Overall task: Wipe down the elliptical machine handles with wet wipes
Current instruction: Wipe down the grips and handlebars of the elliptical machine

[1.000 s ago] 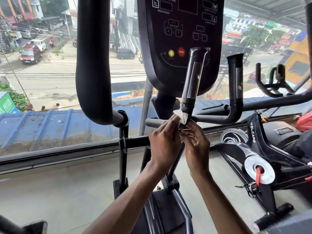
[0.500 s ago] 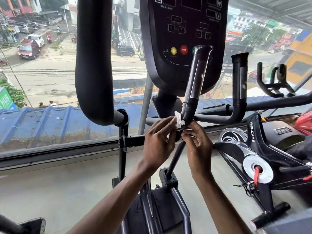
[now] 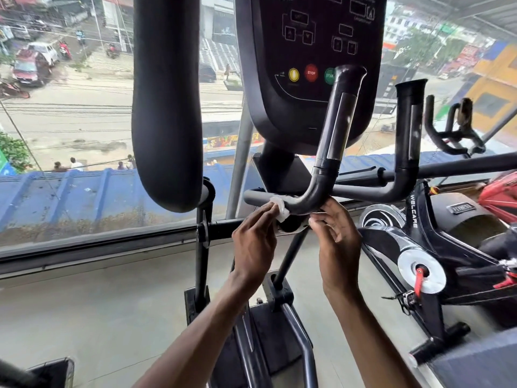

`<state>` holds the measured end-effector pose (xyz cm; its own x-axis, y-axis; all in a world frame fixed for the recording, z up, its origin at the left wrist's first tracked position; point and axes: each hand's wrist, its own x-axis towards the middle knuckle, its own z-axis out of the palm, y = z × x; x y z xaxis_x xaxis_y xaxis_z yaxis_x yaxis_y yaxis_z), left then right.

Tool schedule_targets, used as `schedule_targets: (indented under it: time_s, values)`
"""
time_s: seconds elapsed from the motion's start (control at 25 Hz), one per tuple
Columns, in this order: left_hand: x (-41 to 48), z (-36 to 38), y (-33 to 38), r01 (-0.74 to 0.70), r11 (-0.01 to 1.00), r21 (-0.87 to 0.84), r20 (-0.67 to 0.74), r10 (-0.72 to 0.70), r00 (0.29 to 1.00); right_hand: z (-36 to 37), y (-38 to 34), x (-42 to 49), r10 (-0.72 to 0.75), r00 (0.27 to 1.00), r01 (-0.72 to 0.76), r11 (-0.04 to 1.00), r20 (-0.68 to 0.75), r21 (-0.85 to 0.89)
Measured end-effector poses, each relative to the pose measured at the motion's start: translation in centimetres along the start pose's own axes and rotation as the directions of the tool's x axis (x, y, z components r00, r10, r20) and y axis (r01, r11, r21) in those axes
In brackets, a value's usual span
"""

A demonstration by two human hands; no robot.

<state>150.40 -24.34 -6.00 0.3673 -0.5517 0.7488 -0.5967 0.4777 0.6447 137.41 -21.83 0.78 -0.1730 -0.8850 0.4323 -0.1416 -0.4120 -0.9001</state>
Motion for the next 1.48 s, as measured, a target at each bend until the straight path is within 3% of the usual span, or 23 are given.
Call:
schedule_targets:
  time_s: [0.08,0.24,0.4,0.6,0.76,0.96,1.12,1.28,1.4,1.48]
  values:
    - [0.0,-0.2,-0.2,0.061,0.998,-0.016,-0.012,-0.061,0.998,0.1,0.2,-0.1,-0.002,1.000,0.002,1.000,-0.013,0.000]
    - [-0.1,0.4,1.7,-0.075,0.988,-0.131,0.012,0.077,0.997,0.4,0.4,-0.2,0.006,1.000,-0.006,1.000,-0.023,-0.007]
    - [1.3,0.4,-0.5,0.077,0.995,-0.056,0.012,-0.076,0.997,0.6,0.3,-0.3,0.005,0.999,-0.005,1.000,-0.044,-0.016]
    - [0.5,0.1,1.9,-0.029,0.989,-0.146,0.055,0.038,0.998,1.2,0.5,-0.5,-0.001,0.993,-0.002,1.000,-0.117,-0.029]
    - [1.5,0.2,0.2,0.062,0.993,-0.100,0.058,-0.056,0.997,2.1,0.5,-0.7,-0.034,0.987,0.025,0.998,-0.158,-0.059]
    - [1.0,-0.3,1.5,-0.001,0.989,-0.149,0.090,0.015,0.996,2.7,1.0,-0.5,-0.044,0.973,0.028,0.997,-0.227,-0.070]
    - [2.1,-0.5,0.0,0.089,0.994,-0.059,0.056,-0.085,0.995,2.7,1.1,-0.7,-0.043,0.971,0.025,0.997,-0.237,-0.079]
    - [1.1,-0.7,1.5,-0.021,0.990,-0.142,0.102,0.036,0.994,2.8,0.8,-0.9,-0.043,0.972,0.027,0.997,-0.229,-0.071]
    - [1.9,-0.1,-0.3,0.193,0.981,-0.024,0.078,-0.191,0.979,2.8,0.6,-0.9,-0.030,0.974,0.009,0.996,-0.226,-0.092]
    - [2.3,-0.2,-0.4,0.240,0.970,-0.029,0.063,-0.238,0.969,2.7,0.5,-0.8,-0.020,0.974,-0.001,0.996,-0.225,-0.093]
